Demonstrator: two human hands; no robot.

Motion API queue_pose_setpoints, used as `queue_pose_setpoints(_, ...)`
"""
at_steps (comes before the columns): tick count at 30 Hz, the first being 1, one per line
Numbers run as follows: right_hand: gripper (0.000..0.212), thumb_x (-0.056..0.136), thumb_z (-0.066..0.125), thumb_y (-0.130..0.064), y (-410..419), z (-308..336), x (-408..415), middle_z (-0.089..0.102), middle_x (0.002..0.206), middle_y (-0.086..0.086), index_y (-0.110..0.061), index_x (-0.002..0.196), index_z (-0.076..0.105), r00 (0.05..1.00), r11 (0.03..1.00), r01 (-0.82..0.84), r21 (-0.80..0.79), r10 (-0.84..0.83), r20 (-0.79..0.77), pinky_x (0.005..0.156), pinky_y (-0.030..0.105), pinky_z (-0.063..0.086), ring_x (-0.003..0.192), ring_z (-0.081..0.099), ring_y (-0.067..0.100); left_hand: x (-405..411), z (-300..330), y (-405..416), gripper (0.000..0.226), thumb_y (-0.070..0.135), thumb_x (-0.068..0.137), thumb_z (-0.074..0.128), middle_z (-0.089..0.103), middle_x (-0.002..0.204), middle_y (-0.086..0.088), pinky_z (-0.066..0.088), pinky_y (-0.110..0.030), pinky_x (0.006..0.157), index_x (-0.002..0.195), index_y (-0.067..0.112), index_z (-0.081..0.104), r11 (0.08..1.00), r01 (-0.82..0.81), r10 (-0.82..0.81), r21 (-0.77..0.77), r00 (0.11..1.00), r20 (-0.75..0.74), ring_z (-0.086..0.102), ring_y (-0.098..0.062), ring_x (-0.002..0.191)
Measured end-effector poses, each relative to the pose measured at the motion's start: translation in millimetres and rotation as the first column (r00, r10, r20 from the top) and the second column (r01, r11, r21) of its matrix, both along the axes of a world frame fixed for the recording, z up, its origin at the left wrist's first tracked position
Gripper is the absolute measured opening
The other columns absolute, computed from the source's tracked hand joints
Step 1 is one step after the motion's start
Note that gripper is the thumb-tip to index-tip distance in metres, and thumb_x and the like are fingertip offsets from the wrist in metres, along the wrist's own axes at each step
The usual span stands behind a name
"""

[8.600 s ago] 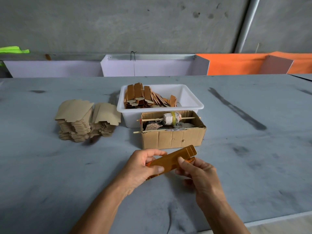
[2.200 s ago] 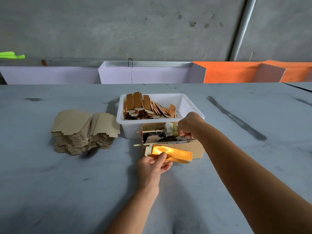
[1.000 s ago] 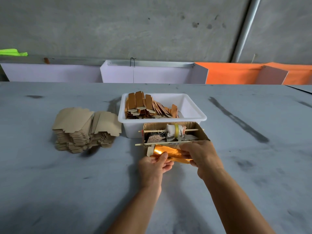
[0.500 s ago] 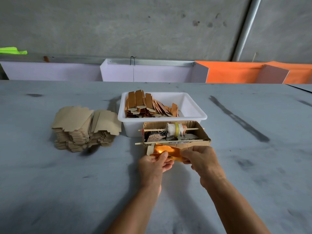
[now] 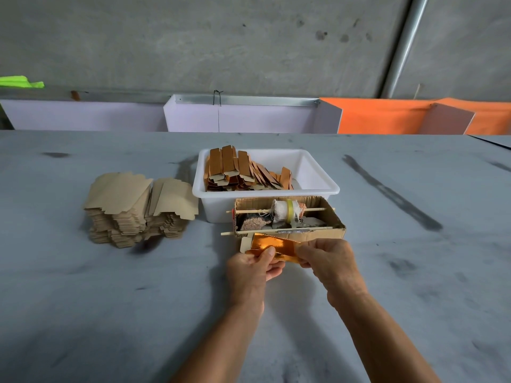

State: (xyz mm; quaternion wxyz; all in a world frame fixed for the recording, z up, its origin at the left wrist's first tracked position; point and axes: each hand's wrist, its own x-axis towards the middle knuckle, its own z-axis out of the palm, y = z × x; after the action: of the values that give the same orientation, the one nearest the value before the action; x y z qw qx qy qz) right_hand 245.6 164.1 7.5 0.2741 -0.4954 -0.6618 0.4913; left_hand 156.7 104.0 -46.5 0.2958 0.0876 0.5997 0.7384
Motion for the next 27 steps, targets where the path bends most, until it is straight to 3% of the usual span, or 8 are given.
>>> queue_pose_setpoints(5, 0.021, 0.084, 0.065, -0.018, 2.4, -7.3, -0.8, 0.062, 0.064, 0.010, -0.003, 0.069, 0.068, 1.000, 0.999, 0.007, 0.040, -0.008, 0.022, 0.049, 0.025, 0.041, 0.056, 0.051, 0.013, 0.3, 0.2, -0.6, 0.007, 0.009, 0.086, 0.065, 0.072, 0.077, -0.014, 0.059, -0.028, 0.061, 0.088, 0.003, 0.064, 1.000, -0.001, 0.001, -0.003, 1.000, -0.006, 0.072, -0.023, 0.066)
queue_pose_setpoints(9, 0.022, 0.085, 0.064, -0.018, 4.5, -12.2, -2.2, 0.063, 0.067, 0.010, -0.006, 0.067, 0.067, 0.999, 0.999, 0.018, 0.047, -0.020, 0.039, 0.045, 0.023, 0.038, 0.053, 0.049, 0.012, 1.0, 0.4, -1.8, 0.005, 0.008, 0.085, 0.065, 0.072, 0.072, -0.010, 0.058, -0.026, 0.058, 0.084, 0.004, 0.065, 1.000, 0.007, -0.007, 0.009, 1.000, -0.003, 0.072, -0.022, 0.065)
queue_pose_setpoints(14, 0.022, 0.084, 0.065, -0.014, 6.7, -13.7, -2.7, 0.063, 0.068, 0.011, -0.009, 0.062, 0.065, 0.999, 0.999, 0.036, 0.033, -0.037, 0.031, 0.051, 0.024, 0.044, 0.062, 0.055, 0.015, 3.4, 1.3, -4.2, 0.009, 0.008, 0.086, 0.065, 0.073, 0.075, -0.013, 0.058, -0.027, 0.059, 0.088, 0.000, 0.065, 0.999, 0.017, -0.017, 0.041, 1.000, 0.013, 0.072, -0.024, 0.067)
queue_pose_setpoints(18, 0.024, 0.083, 0.064, -0.013, 7.9, -12.6, -1.1, 0.063, 0.064, 0.009, -0.011, 0.059, 0.064, 0.999, 0.999, 0.040, 0.029, -0.041, 0.026, 0.045, 0.023, 0.039, 0.057, 0.053, 0.014, 6.4, 3.0, -5.6, 0.006, 0.006, 0.086, 0.064, 0.072, 0.068, -0.010, 0.056, -0.024, 0.055, 0.083, 0.000, 0.066, 0.997, 0.020, -0.023, 0.072, 0.999, 0.035, 0.072, -0.023, 0.065)
queue_pose_setpoints(22, 0.021, 0.080, 0.065, -0.009, 7.7, -13.1, 1.6, 0.067, 0.072, 0.016, -0.010, 0.059, 0.065, 0.999, 0.999, 0.032, -0.009, -0.032, 0.033, 0.055, 0.027, 0.044, 0.063, 0.056, 0.019, 8.2, 4.4, -5.9, 0.006, 0.004, 0.086, 0.063, 0.072, 0.069, -0.011, 0.057, -0.024, 0.055, 0.083, 0.000, 0.065, 0.996, 0.021, -0.026, 0.084, 0.998, 0.054, 0.072, -0.023, 0.064)
queue_pose_setpoints(27, 0.021, 0.080, 0.066, -0.009, 4.6, -13.8, 4.6, 0.067, 0.072, 0.016, -0.010, 0.059, 0.065, 1.000, 0.999, 0.011, -0.030, -0.010, 0.014, 0.056, 0.029, 0.045, 0.064, 0.057, 0.020, 9.1, 5.0, -7.2, 0.006, 0.005, 0.087, 0.063, 0.072, 0.066, -0.009, 0.055, -0.022, 0.053, 0.081, 0.002, 0.065, 0.995, 0.010, -0.016, 0.095, 0.998, 0.061, 0.072, -0.022, 0.064)
